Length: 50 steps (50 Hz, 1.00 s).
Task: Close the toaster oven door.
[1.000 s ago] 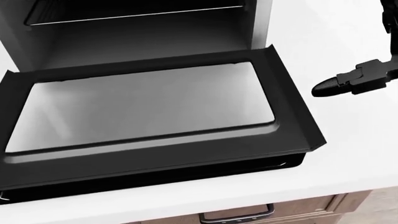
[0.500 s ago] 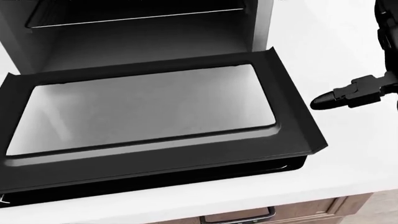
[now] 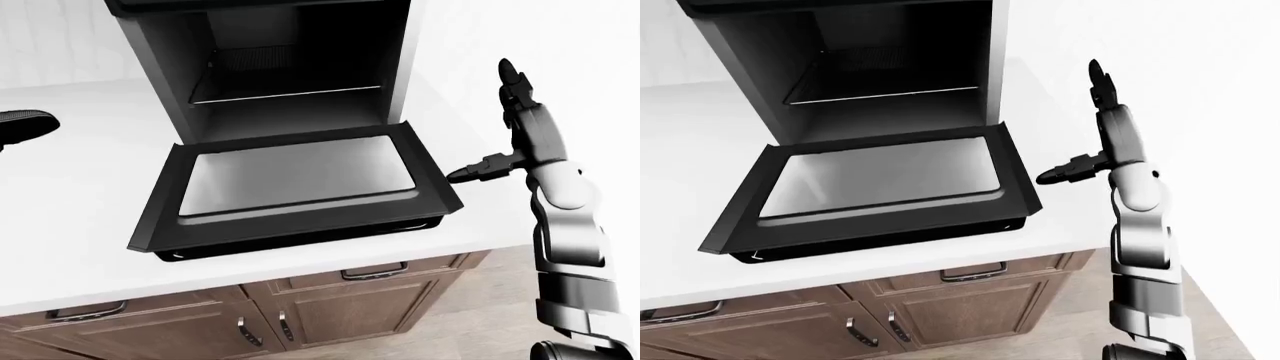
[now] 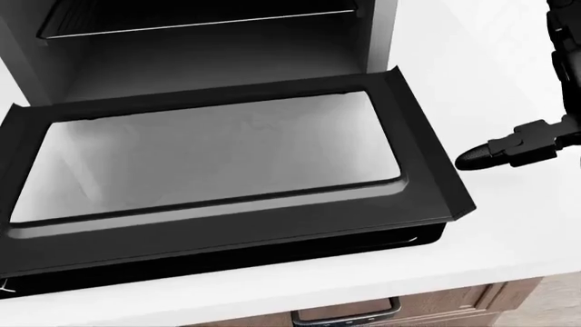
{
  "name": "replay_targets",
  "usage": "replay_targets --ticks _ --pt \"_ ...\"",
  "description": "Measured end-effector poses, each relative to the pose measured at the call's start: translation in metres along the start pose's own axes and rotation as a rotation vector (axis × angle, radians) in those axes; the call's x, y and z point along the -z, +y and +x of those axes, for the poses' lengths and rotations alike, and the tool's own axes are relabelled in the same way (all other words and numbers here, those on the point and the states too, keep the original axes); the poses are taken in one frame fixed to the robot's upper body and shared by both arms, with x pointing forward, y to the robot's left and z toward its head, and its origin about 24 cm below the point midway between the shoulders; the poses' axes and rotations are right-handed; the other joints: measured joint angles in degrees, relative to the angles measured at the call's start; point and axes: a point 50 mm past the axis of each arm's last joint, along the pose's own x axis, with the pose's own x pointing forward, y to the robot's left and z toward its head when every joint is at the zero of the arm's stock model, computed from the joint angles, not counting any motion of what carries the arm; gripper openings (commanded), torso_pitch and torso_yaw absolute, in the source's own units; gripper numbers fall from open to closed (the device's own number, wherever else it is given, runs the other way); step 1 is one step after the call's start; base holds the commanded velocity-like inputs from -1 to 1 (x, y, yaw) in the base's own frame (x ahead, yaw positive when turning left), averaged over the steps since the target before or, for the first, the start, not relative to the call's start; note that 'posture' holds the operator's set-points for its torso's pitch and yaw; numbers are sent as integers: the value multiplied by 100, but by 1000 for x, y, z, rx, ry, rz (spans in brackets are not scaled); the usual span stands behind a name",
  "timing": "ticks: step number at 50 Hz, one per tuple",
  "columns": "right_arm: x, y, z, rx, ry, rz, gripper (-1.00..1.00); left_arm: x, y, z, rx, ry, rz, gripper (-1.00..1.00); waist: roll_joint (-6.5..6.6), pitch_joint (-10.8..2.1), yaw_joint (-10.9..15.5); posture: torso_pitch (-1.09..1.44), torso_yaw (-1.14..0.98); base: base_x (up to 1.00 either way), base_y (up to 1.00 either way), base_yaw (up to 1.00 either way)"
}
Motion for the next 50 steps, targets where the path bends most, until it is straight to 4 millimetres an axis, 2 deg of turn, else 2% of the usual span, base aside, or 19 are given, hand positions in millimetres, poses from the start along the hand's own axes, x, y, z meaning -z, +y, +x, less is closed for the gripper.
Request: replay_targets --ticks 23,50 --pt "5 0 -3 -6 -20 -67 100 -2 0 0 1 -3 -1 100 -1 -7 1 0 0 0 0 0" --pt "9 10 -5 -30 -48 -103 100 -3 0 0 0 -4 -1 100 -7 -14 -10 0 0 0 0 0"
